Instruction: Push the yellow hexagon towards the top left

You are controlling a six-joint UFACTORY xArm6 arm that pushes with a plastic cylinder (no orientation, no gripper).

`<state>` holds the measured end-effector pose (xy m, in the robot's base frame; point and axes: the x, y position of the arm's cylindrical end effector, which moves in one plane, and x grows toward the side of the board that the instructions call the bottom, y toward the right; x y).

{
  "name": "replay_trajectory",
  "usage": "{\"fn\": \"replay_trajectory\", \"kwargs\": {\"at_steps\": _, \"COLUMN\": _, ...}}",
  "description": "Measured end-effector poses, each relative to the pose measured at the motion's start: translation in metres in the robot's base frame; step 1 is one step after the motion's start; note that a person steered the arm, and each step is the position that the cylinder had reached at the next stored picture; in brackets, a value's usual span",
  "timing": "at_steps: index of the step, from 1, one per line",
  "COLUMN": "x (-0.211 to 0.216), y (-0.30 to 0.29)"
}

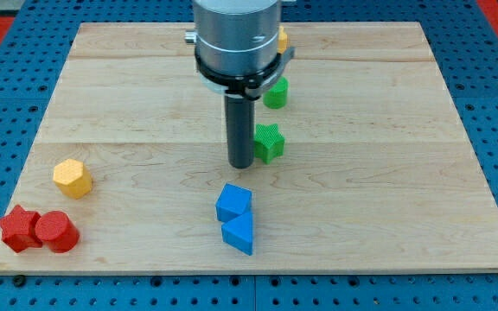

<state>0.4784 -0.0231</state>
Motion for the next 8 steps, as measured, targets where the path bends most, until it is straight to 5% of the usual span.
{"fn": "replay_trajectory", "kwargs": {"at_steps": 8, "x": 0.062, "y": -0.177}}
